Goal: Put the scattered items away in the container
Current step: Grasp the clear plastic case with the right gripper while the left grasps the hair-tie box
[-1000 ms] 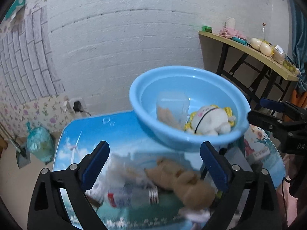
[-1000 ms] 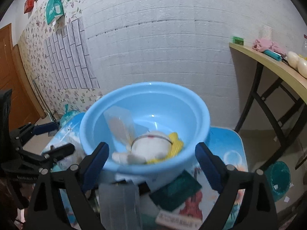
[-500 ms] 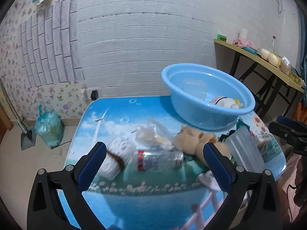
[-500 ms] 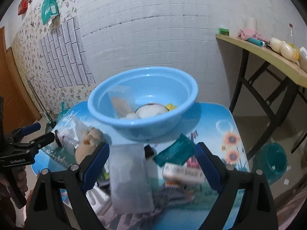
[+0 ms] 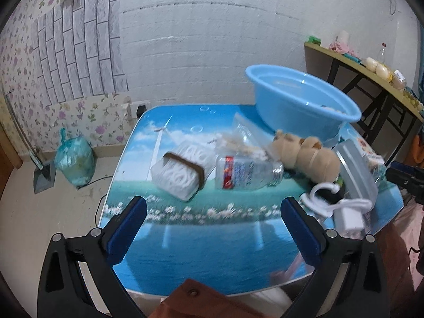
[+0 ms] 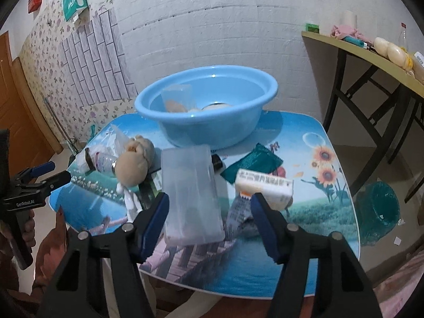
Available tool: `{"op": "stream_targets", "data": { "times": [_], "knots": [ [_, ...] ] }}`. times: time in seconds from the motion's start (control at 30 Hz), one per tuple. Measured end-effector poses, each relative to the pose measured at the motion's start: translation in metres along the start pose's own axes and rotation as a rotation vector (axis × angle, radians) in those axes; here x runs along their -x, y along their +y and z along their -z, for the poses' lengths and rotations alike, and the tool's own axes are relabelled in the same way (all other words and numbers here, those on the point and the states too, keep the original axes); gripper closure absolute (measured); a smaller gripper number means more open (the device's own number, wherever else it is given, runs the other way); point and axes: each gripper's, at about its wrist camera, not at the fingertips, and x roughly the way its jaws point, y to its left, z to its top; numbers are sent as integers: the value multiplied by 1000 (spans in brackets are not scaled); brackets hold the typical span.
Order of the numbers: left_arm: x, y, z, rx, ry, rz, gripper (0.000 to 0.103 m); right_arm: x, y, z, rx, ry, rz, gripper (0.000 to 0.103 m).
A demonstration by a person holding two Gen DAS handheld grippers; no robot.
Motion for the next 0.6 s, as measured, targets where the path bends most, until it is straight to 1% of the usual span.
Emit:
{"op": "stream_targets", "data": {
  "times": [0.13,0.33,0.6],
  "knots": [
    [-2,4,2,-8,8,-14,2,-2,2,3,1,9,2,40],
    [-11,13,-6,-21,6,-36,2,-6,7,1,11,16,-5,40],
    [-41,29,-19,-66,21,-47,2,-23,13,-1,23,57,4,39]
  ]
}}
